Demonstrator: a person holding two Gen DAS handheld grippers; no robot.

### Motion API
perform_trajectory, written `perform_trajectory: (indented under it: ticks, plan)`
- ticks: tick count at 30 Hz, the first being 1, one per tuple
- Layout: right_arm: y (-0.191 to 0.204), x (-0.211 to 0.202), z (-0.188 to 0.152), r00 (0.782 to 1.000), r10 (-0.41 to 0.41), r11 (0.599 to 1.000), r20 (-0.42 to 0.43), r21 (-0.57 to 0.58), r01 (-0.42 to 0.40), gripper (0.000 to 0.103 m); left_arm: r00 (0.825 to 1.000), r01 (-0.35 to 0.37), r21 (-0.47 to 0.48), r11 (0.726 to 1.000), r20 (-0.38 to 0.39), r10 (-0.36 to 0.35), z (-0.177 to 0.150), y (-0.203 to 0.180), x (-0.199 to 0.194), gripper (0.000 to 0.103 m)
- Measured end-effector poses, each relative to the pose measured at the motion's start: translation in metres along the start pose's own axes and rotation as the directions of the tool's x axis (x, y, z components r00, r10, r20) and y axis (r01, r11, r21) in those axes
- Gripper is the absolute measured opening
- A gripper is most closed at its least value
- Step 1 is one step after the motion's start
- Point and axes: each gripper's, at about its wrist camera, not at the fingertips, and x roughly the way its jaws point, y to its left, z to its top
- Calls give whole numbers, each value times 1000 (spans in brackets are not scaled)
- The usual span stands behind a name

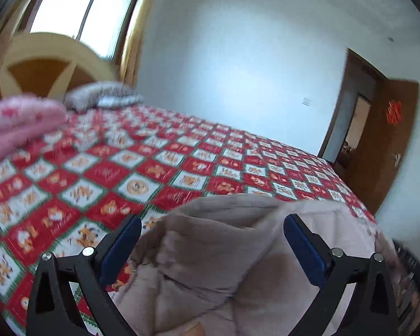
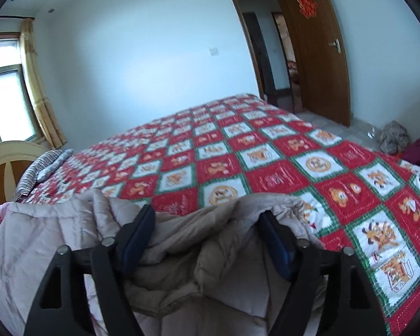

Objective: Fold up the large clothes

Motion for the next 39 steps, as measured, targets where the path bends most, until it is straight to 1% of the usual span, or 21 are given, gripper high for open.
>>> perform_trajectory:
  ticks: [1,2,3,4,5,6,8,9,11,12,14,15,17,19,21,23,25,28,30,35,39]
  plan:
    - [-1,-2,2,999,46,999,12,19,-46,92,1000,14,66,998,25,-15,-4,-17,-6,102]
    - [-5,-4,5,997,78,996,20,43,-79,95,999,16,120,993,38,-20,-8,-27,-10,102]
    - [-9,-6,9,996,77,994,32,72,-79,98,999,5,176,984,46,-13,-11,-38,-9,102]
    - [-10,-8,12,998,51,995,43,81,-54,98,999,-7,226,974,44,-3,-16,-49,-5,102]
    - [-10,-10,15,998,17,996,59,85,-22,98,999,-6,240,971,32,-2,-16,-52,-1,102]
    - [-9,-15,17,997,5,996,78,87,-12,98,1000,-3,242,970,9,1,-17,-55,6,102]
    - [2,-22,18,994,-23,999,104,41,19,98,999,-20,230,973,-32,28,-16,-54,21,102]
    - [12,-26,16,993,-24,1000,115,-11,26,98,998,-25,227,973,-55,39,-17,-55,28,102]
    - [32,-30,9,992,2,994,122,-108,11,98,991,-59,221,973,-103,84,-22,-52,47,102]
    - [43,-29,4,993,16,987,115,-160,3,99,986,-67,221,973,-131,98,-26,-51,57,102]
    - [64,-24,-9,996,46,966,77,-256,-25,99,971,-83,218,972,-200,128,-35,-47,79,102]
    - [72,-20,-15,997,53,956,58,-291,-34,99,965,-97,210,973,-220,143,-38,-43,86,102]
    - [86,-11,-27,999,36,931,25,-365,-25,99,958,-101,195,976,-244,148,-44,-38,96,102]
    - [92,1,-37,1000,-15,910,8,-414,17,99,954,-104,191,976,-259,152,-47,-35,102,102]
    - [90,11,-43,999,-51,904,-18,-426,38,99,951,-101,192,976,-268,151,-52,-33,104,102]
    - [82,22,-45,994,-99,910,-52,-410,69,99,950,-100,186,977,-274,150,-56,-29,106,102]
    - [71,35,-45,984,-139,919,-113,-384,86,99,945,-93,164,982,-297,139,-57,-24,110,102]
    - [56,38,-44,979,-144,938,-144,-336,88,99,940,-71,131,989,-323,111,-59,-17,115,102]
    - [52,41,-45,976,-155,939,-155,-330,97,99,938,-62,115,991,-333,97,-60,-15,118,102]
    - [48,49,-51,960,-206,937,-191,-322,138,103,929,-58,131,990,-356,102,-63,-19,126,102]
    - [47,55,-54,947,-237,931,-217,-328,158,103,920,-51,139,989,-379,101,-65,-21,132,102]
